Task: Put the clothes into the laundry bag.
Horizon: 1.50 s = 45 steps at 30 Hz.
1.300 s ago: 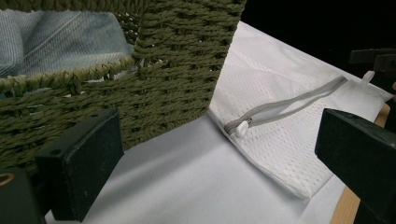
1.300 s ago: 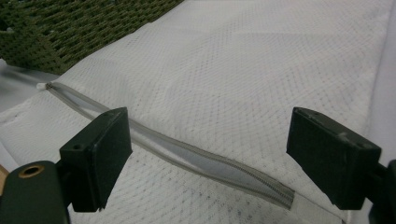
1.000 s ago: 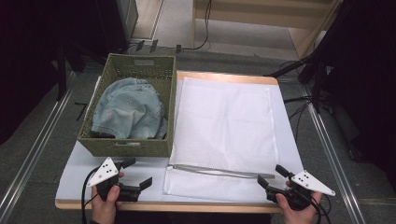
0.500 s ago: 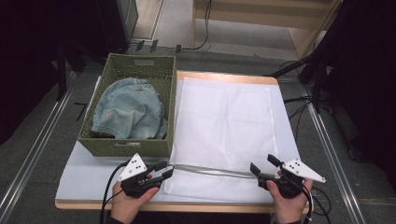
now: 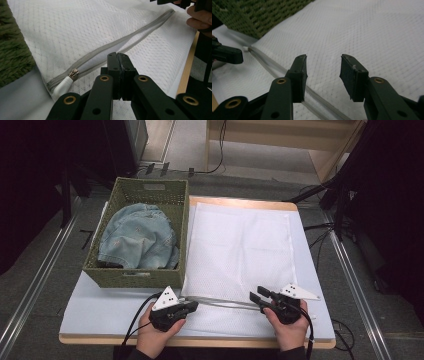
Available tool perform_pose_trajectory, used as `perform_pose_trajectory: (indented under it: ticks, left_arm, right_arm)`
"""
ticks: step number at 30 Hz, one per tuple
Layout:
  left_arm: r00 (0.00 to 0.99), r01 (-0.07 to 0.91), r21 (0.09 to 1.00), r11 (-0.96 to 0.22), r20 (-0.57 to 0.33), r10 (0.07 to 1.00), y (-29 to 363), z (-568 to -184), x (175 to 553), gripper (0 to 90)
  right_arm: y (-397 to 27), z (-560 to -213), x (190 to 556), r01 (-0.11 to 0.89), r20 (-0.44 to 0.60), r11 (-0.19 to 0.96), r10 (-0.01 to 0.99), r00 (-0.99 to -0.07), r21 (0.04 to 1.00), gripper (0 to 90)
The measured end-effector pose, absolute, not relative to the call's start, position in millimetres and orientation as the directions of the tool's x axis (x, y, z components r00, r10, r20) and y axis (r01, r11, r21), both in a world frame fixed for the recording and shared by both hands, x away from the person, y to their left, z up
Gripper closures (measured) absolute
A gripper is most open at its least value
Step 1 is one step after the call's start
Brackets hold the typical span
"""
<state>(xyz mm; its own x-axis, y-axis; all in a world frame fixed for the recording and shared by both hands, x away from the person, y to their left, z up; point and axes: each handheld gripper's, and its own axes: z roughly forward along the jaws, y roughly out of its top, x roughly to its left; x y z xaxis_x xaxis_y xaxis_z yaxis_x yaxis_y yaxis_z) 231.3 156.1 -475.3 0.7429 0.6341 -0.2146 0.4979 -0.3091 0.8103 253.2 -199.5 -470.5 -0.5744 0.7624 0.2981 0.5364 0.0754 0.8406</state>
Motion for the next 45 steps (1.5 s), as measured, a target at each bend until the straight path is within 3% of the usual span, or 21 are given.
perform_pose_trajectory:
  ticks: [5, 10, 15, 22, 24, 30, 38, 45]
  left_arm:
    - [0.750, 0.506, 0.779, -0.369, -0.186, 0.635, 150, -479, 232, 88.0]
    - [0.754, 0.506, 0.757, -0.413, -0.156, 0.638, 145, -481, 231, 87.6]
    - [0.752, 0.517, 0.755, -0.403, -0.176, 0.635, 146, -481, 233, 86.9]
    - [0.753, 0.524, 0.751, -0.401, -0.188, 0.631, 147, -481, 233, 85.3]
    - [0.751, 0.528, 0.751, -0.396, -0.195, 0.631, 147, -481, 234, 84.8]
    - [0.751, 0.528, 0.752, -0.396, -0.196, 0.630, 146, -481, 234, 84.7]
    - [0.753, 0.524, 0.752, -0.400, -0.189, 0.630, 146, -482, 233, 85.0]
    - [0.754, 0.521, 0.753, -0.403, -0.184, 0.630, 145, -482, 233, 85.1]
  right_arm:
    - [-185, -477, 251, 0.540, 0.175, 0.210, 0.799, -0.575, 0.815, 53.7]
    - [-177, -484, 252, 0.553, 0.146, 0.275, 0.788, -0.599, 0.787, 42.4]
    - [-174, -487, 252, 0.548, 0.134, 0.306, 0.773, -0.621, 0.778, 39.9]
    - [-167, -488, 248, 0.517, 0.062, 0.372, 0.764, -0.643, 0.771, 52.7]
    - [-168, -488, 248, 0.518, 0.075, 0.371, 0.754, -0.652, 0.771, 65.8]
    - [-173, -485, 254, 0.562, 0.122, 0.337, 0.770, -0.626, 0.755, 87.5]
    - [-171, -457, 264, 0.502, 0.099, 0.304, 0.772, -0.628, 0.810, 89.4]
    - [-175, -445, 289, 0.463, 0.167, 0.185, 0.767, -0.620, 0.867, 89.3]
